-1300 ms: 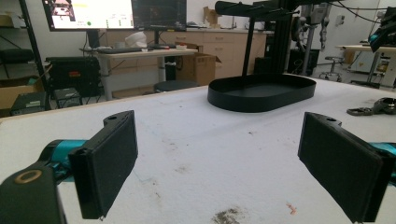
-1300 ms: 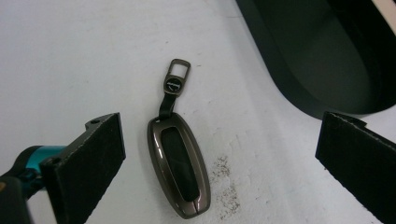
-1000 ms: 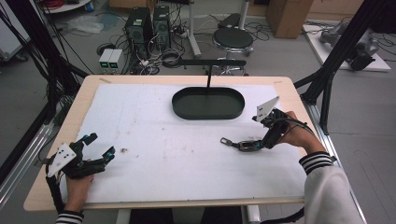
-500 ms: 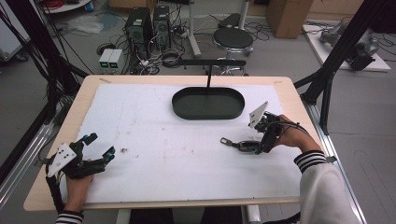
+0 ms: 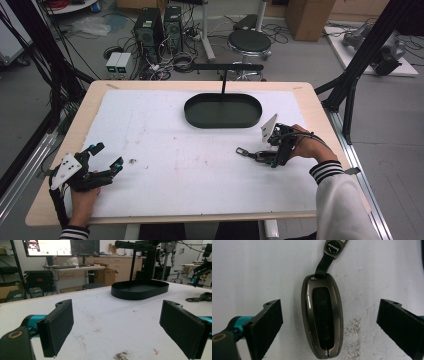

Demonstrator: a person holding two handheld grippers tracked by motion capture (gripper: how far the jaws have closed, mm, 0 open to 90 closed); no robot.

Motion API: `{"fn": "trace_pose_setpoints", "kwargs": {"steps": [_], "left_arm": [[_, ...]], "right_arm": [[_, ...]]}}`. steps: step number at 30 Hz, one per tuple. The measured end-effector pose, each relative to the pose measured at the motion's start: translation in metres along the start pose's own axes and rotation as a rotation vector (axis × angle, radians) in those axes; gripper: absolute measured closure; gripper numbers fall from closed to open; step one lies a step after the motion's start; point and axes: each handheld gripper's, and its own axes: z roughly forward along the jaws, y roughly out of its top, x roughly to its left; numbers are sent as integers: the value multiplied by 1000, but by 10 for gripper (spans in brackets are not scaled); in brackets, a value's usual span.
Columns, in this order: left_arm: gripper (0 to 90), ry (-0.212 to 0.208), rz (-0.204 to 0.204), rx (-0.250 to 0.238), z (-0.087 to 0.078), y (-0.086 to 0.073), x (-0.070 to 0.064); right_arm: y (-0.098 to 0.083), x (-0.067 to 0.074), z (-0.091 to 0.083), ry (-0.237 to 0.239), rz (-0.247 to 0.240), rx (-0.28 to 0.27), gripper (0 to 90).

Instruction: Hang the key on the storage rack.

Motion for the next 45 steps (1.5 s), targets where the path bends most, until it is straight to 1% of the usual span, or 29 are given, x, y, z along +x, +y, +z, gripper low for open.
{"fn": "trace_pose_setpoints", "kwargs": {"steps": [1,2,3,6,8,10,11,14,20,21,22,23,29,34,38,40,43,44,45], "left_arm": [[124,1,-3,-2,0,0,0],[124,1,-2,-2,0,0,0],[124,0,0,0,0,0,0],[124,0,0,0,0,0,0],[124,1,-3,-3,0,0,0],[124,0,-4,-3,0,0,0],[124,0,0,-1,0,0,0],[124,0,-1,0,0,0,0],[124,-1,-5,-5,0,0,0],[124,-1,-4,-5,0,0,0],[124,-1,-5,-5,0,0,0],[124,-1,-5,-5,0,0,0],[124,-1,-5,-4,0,0,0],[124,-1,-4,-4,0,0,0],[124,-1,-5,-5,0,0,0],[124,-1,-4,-4,0,0,0],[124,-1,-4,-4,0,0,0],[124,-1,-5,-5,0,0,0],[124,-1,-5,-5,0,0,0]], "right_arm": [[0,0,2,17,-8,18,150],[0,0,2,17,-8,18,150],[1,0,3,24,-19,31,165],[2,0,6,34,-20,49,182],[2,-1,6,27,-18,53,193],[2,-1,7,29,-20,56,200],[2,-1,7,35,-25,66,227],[2,0,8,40,-32,76,238],[4,0,10,60,-37,95,291],[5,0,10,59,-34,105,309],[5,0,10,59,-34,105,309],[5,0,10,61,-42,108,335],[7,-1,10,68,-32,116,361],[8,-1,13,78,-46,134,388],[8,-2,13,73,-42,141,420],[8,-2,12,67,-43,145,464],[9,-1,13,59,-60,154,475],[10,0,13,54,-61,158,476],[10,0,13,48,-50,160,478]]}}
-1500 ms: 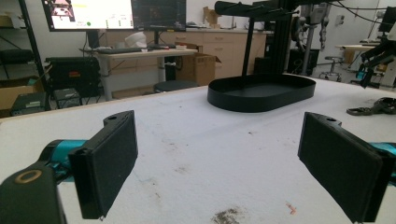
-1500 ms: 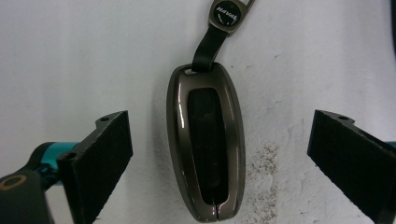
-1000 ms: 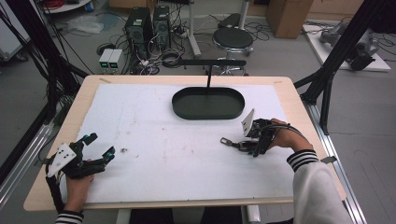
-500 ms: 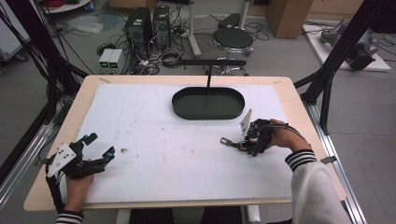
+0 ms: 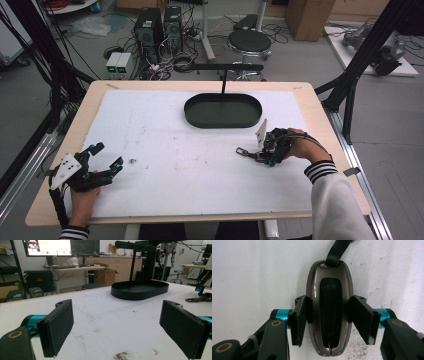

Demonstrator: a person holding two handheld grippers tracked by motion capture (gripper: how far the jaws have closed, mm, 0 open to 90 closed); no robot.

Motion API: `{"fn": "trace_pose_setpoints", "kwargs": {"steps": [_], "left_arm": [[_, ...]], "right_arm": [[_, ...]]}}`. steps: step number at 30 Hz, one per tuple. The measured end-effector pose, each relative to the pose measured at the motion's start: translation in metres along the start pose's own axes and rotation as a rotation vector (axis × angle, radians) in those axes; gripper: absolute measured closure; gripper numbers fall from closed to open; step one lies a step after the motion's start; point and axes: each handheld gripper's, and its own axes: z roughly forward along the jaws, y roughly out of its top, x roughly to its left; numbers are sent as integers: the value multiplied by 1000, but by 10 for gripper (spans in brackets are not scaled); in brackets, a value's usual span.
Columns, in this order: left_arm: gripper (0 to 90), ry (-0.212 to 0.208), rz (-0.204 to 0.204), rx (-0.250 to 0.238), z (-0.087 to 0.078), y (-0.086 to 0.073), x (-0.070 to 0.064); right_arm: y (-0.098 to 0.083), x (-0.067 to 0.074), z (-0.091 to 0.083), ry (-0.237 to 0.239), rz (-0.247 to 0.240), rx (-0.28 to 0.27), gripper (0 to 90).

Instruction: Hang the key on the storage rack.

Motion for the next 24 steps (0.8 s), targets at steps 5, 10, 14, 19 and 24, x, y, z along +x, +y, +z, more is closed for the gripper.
{"fn": "trace_pose_setpoints", "kwargs": {"steps": [5,10,14,19,24], "left_arm": [[124,0,1,0,0,0,0],[124,0,2,0,0,0,0],[124,0,1,0,0,0,0],[124,1,2,0,0,0,0],[124,0,1,0,0,0,0]], "right_arm": [[0,0,0,1,9,0,478],[0,0,0,2,12,1,480],[0,0,0,2,21,1,483],[-3,-1,-3,12,67,-17,486],[-6,-2,-12,-12,99,-89,486]]}}
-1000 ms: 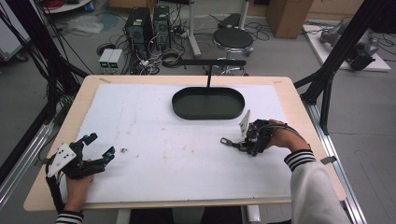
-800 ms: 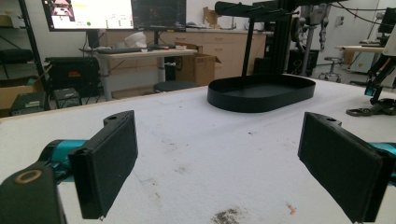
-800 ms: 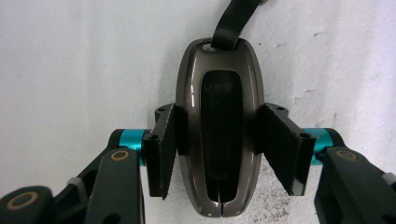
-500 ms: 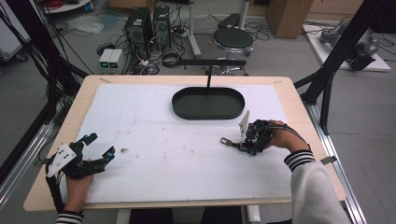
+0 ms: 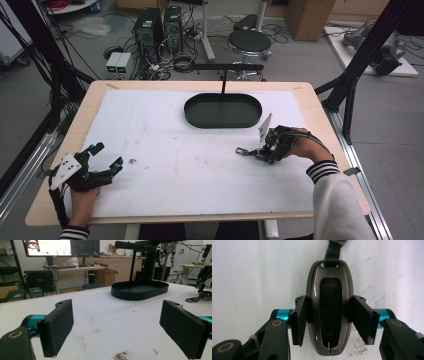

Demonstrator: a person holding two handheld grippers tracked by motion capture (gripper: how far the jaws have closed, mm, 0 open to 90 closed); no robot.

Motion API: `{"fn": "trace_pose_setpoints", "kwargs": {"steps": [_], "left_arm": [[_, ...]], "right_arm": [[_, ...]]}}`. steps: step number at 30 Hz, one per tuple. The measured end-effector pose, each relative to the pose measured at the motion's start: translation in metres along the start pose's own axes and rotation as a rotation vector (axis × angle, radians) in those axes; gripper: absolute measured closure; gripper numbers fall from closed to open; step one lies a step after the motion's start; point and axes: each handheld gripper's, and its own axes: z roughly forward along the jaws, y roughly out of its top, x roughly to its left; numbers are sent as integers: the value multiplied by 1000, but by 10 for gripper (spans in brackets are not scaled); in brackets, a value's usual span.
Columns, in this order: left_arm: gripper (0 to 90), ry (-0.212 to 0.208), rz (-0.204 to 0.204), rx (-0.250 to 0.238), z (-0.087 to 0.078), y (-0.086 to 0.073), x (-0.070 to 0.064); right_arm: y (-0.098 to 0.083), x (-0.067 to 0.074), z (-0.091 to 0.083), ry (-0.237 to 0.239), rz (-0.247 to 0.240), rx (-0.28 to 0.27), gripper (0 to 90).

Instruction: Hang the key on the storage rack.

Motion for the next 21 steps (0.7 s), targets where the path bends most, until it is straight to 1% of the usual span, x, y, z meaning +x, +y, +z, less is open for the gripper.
{"fn": "trace_pose_setpoints", "kwargs": {"steps": [1,3,4,5,6,7,8,10,11,12,13,14,15,16,17,18,21], "left_arm": [[124,0,0,0,0,0,0],[124,0,0,0,0,0,0],[124,-1,1,0,0,0,0],[124,0,2,0,0,0,0],[124,-1,2,0,0,0,0],[124,-1,3,0,0,0,0],[124,0,3,0,0,0,0],[124,0,0,-2,0,0,0],[124,1,2,-1,0,0,0],[124,0,2,-1,0,0,0],[124,0,2,0,0,0,0],[124,0,1,-3,0,0,0],[124,1,2,-1,0,0,0],[124,0,0,-1,0,0,0],[124,0,1,-1,0,0,0],[124,0,1,-1,0,0,0],[124,0,1,-2,0,0,0]], "right_arm": [[-1,-1,-3,-1,14,-24,485],[-1,-2,-10,-19,36,-80,485],[-2,-2,-13,-16,53,-110,485],[-2,-1,-17,-26,61,-131,485],[-3,-2,-19,-16,68,-153,485],[-4,-3,-25,-21,88,-213,485],[-4,-3,-25,-21,88,-213,485],[-6,-4,-30,-27,106,-265,485],[-6,-4,-33,-22,117,-287,485],[-7,-3,-36,-34,128,-306,485],[-7,-4,-39,-27,133,-337,485],[-8,-4,-42,-45,135,-365,485],[-9,-5,-45,-49,151,-395,485],[-10,-6,-48,-43,171,-431,485],[-13,-6,-53,-59,190,-482,484],[-13,-6,-53,-59,190,-482,484],[-15,-7,-61,-85,228,-575,484]]}}
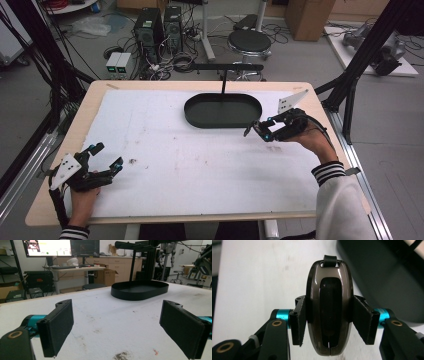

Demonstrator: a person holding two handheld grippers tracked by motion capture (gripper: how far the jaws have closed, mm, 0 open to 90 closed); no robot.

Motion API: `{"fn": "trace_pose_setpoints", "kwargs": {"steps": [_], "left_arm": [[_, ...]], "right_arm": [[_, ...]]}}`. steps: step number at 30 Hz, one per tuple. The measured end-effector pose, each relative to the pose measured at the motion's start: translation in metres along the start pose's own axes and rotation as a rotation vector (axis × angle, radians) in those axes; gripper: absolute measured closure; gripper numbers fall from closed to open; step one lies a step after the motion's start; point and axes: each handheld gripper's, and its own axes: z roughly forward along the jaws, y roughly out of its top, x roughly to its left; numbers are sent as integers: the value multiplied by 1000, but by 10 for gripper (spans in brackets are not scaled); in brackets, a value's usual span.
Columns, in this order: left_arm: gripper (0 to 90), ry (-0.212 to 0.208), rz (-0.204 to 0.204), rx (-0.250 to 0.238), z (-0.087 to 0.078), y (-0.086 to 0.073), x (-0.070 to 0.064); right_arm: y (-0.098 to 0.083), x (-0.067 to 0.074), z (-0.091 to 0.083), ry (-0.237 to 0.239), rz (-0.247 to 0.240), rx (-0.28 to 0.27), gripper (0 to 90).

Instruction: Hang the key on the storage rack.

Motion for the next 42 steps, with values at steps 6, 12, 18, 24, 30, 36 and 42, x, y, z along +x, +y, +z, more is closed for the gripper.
{"fn": "trace_pose_setpoints", "kwargs": {"steps": [6,12,18,24,30,36,42], "left_arm": [[124,0,1,1,0,0,0],[124,1,0,1,0,0,0],[124,2,0,0,0,0,0],[124,2,-1,0,0,0,0],[124,2,-2,0,0,0,0],[124,2,-1,0,0,0,0],[124,1,-3,0,0,0,0]], "right_arm": [[5,-1,-8,-72,39,-107,484],[8,-2,-9,-148,87,-189,483],[14,-2,-8,-277,180,-276,482],[19,-1,-9,-418,232,-307,483],[24,-3,-10,-488,267,-339,483],[26,-10,-11,-545,325,-385,483],[31,-16,-10,-601,338,-375,483]]}}
